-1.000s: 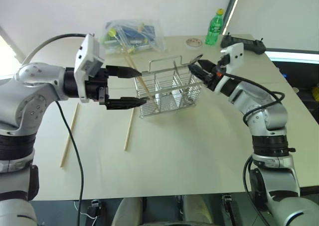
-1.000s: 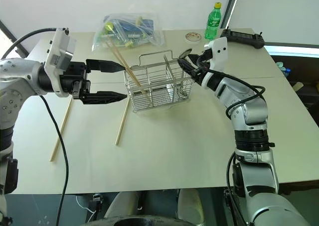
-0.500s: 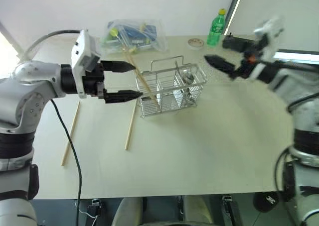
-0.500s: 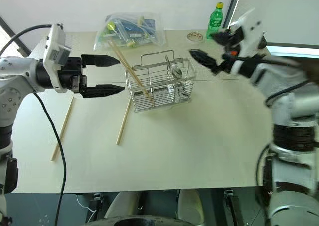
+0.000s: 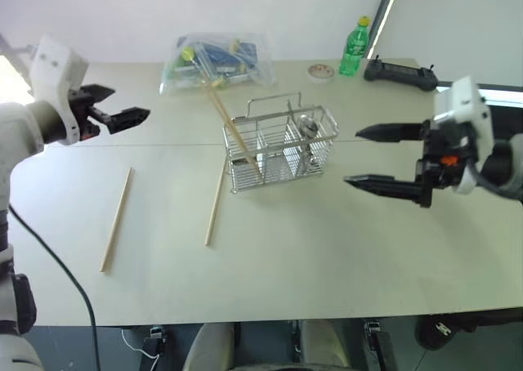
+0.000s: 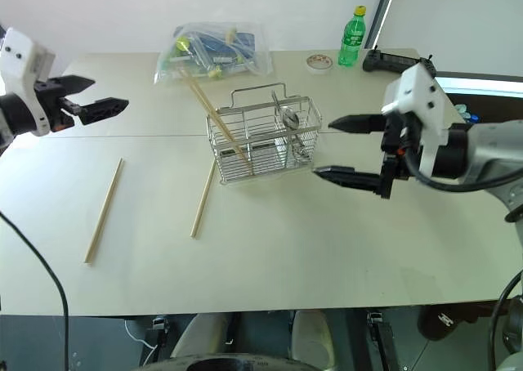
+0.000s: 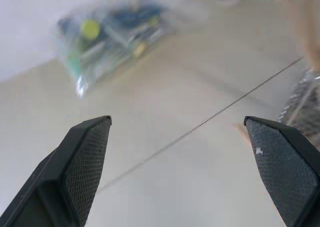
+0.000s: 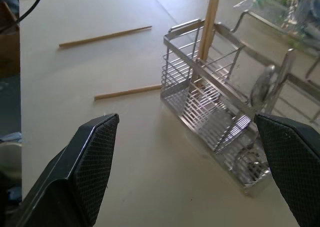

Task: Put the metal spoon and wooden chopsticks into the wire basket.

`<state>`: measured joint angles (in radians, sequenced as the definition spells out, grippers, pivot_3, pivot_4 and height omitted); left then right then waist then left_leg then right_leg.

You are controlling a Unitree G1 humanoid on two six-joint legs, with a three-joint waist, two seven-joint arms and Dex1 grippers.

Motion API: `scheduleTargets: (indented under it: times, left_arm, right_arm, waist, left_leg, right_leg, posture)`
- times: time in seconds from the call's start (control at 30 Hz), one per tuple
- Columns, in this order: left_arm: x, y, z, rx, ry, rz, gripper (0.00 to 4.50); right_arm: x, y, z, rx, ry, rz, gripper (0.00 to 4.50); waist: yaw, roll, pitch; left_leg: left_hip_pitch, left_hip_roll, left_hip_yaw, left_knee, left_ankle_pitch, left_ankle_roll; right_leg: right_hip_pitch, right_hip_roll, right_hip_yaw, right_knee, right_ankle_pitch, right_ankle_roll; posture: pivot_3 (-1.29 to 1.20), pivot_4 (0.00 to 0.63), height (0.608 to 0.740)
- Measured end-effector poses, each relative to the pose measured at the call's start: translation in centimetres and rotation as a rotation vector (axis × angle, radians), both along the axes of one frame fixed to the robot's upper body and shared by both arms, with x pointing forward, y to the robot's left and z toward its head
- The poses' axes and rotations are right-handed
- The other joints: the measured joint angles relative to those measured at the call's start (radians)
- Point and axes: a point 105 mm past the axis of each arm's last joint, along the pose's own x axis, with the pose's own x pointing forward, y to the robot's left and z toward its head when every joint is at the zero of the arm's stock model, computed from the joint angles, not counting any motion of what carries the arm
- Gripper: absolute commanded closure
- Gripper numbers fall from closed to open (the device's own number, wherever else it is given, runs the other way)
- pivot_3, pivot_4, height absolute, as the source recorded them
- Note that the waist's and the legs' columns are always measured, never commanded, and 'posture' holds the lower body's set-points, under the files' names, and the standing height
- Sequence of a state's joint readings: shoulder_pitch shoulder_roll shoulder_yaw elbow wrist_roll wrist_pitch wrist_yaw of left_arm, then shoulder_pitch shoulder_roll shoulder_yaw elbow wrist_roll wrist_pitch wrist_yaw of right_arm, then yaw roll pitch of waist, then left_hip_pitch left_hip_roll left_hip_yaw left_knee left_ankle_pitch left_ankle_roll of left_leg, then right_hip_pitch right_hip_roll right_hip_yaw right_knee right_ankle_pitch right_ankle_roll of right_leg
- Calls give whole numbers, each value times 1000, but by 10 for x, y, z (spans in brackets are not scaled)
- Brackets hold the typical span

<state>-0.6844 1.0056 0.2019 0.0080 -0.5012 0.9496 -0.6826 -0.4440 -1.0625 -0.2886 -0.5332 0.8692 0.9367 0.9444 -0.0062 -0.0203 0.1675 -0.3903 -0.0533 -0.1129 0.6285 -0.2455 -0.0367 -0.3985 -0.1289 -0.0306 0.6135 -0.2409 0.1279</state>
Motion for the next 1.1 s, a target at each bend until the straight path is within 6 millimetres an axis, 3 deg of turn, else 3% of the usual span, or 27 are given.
scheduleTargets:
  times: [0.17, 0.37, 0.53, 0.73, 0.9, 1.1]
  left_arm:
    - [8, 27, -34, -21, 162, 220, 0]
    - [10, 35, -97, -2, 365, 337, 0]
    - [16, 34, -133, 4, 472, 365, 0]
    - [33, 36, -138, 4, 506, 378, 0]
    - [50, 25, -133, -36, 537, 361, 0]
    - [53, 20, -138, -35, 591, 346, 0]
  right_arm:
    - [-8, 5, -19, -28, 49, 4, 56]
    - [-7, 7, -25, -8, 48, -34, 56]
    - [-7, 6, -31, 11, 53, -80, 56]
    - [-12, 6, -37, 9, 63, -99, 56]
    - [-13, 9, -35, 32, 42, -116, 56]
    - [-14, 8, -39, 33, 45, -149, 56]
  waist:
    - [0, -1, 0]
    - [-1, -2, 0]
    - [10, -4, -1]
    - [22, -6, -1]
    - [20, -7, -2]
    - [16, -7, -2]
  left_leg:
    - [0, -2, 0, -1, 0, 0]
    - [0, -2, -1, -1, 0, 0]
    - [-1, -2, -1, 0, 0, 0]
    - [-1, -3, 0, 0, 0, 0]
    - [-1, -3, 0, 1, 0, 0]
    - [-1, -3, 1, 0, 0, 0]
  right_leg:
    - [0, -2, 0, 0, 0, 0]
    - [-1, -3, 0, 0, 0, 0]
    - [-1, -4, 0, 0, 0, 0]
    - [-1, -4, -1, 0, 0, 0]
    - [0, -5, -2, 0, 0, 1]
    - [-1, -4, -2, 1, 0, 1]
  posture:
    - [0, 150, 690]
    - [0, 150, 690]
    - [0, 150, 690]
    - [0, 150, 690]
    - [0, 150, 690]
    - [0, 150, 690]
